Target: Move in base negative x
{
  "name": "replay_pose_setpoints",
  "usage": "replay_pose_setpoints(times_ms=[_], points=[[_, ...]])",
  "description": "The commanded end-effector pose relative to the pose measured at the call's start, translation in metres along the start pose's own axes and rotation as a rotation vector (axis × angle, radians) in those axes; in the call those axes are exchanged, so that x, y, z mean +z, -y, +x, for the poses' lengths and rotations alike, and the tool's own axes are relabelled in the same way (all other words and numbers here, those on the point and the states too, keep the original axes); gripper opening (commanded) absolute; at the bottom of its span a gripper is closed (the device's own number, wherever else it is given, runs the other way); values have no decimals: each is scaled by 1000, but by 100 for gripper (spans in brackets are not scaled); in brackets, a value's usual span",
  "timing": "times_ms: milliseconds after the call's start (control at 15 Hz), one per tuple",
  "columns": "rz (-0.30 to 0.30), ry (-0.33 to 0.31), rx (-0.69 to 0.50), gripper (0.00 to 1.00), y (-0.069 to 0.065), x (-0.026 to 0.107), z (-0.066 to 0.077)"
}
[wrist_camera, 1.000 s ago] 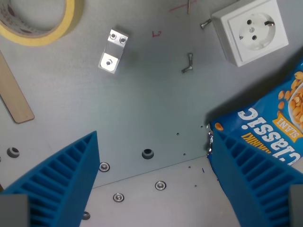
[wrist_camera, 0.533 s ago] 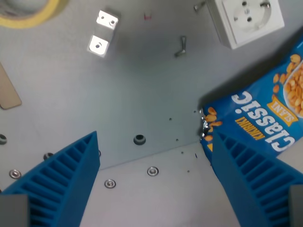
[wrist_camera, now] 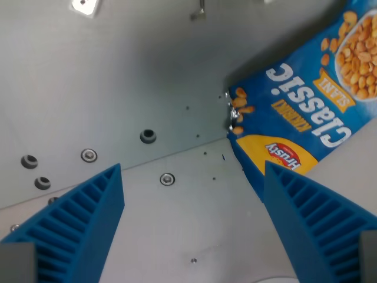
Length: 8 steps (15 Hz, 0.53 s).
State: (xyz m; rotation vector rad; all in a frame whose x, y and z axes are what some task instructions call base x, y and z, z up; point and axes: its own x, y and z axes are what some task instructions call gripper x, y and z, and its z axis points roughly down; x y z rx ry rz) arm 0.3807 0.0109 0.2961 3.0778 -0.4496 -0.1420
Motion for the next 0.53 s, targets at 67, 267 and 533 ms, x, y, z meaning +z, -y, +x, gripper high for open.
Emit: replay_pose_setpoints(times_ms=[67, 267, 533], points=[[31, -76, -12, 100, -17, -1, -23], [31, -76, -12, 100, -25, 3, -37], [31, -76, -12, 100, -37, 9, -57]])
